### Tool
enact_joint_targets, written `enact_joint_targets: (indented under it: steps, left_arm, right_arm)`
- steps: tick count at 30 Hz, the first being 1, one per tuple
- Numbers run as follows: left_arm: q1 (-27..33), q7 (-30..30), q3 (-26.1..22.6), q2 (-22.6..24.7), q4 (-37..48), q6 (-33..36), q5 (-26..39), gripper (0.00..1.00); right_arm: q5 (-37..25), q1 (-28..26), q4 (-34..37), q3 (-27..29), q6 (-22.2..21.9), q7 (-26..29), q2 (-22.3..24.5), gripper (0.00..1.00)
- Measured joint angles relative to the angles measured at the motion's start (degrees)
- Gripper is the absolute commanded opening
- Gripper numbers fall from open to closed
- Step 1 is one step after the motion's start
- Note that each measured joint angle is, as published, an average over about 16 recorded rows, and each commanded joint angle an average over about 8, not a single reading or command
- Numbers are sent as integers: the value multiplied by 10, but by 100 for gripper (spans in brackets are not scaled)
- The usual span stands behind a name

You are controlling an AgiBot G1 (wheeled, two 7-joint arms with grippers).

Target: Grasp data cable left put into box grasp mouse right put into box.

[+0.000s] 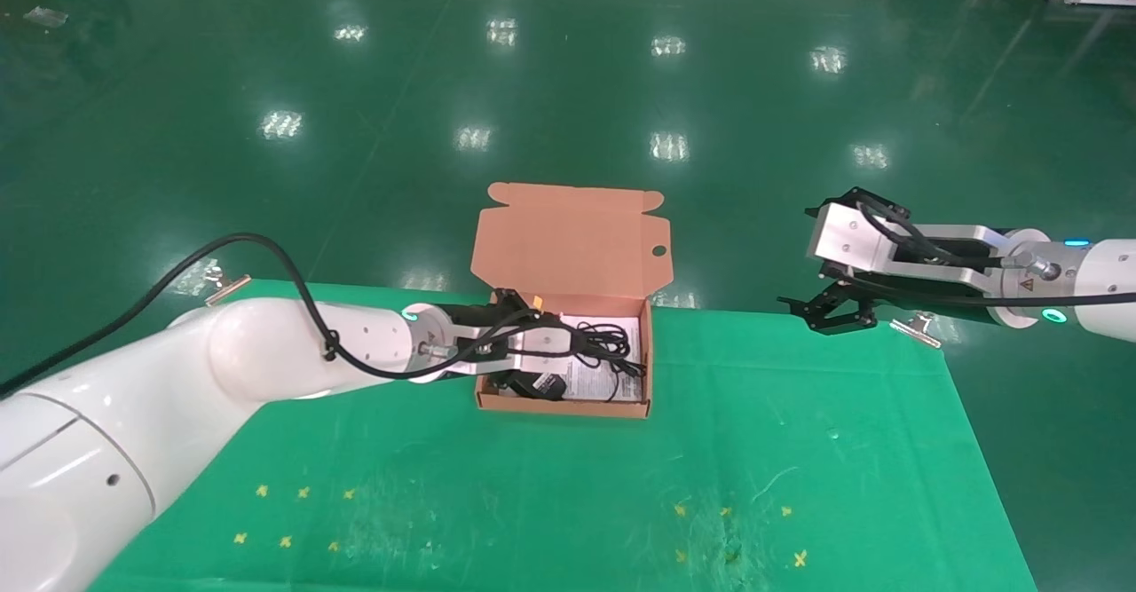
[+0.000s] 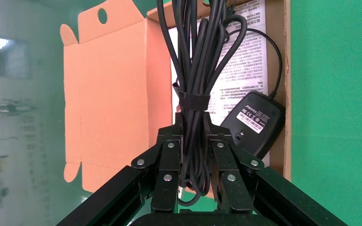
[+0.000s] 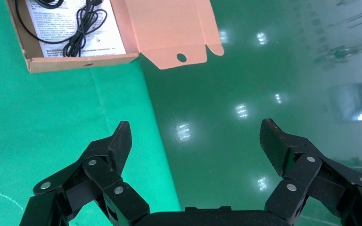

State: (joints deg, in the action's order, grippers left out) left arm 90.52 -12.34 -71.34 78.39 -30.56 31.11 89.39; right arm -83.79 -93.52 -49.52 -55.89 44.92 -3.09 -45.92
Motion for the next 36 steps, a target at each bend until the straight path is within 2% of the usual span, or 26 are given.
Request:
enact_joint_targets:
  steps: [1,21,36]
  left_arm:
    - [0,-1,-1,0,0,0,-2,100]
    - [7,1,2,-10,-9,1,-4,100]
    - [88,40,40,-78,-46,-26,-18,100]
  right_arm:
    - [0,0,-1,0,0,1,0,100]
    - [0,-3,-1,2,-1,1,1,100]
    - [-11,-62,-32,14,17,-15,17,100]
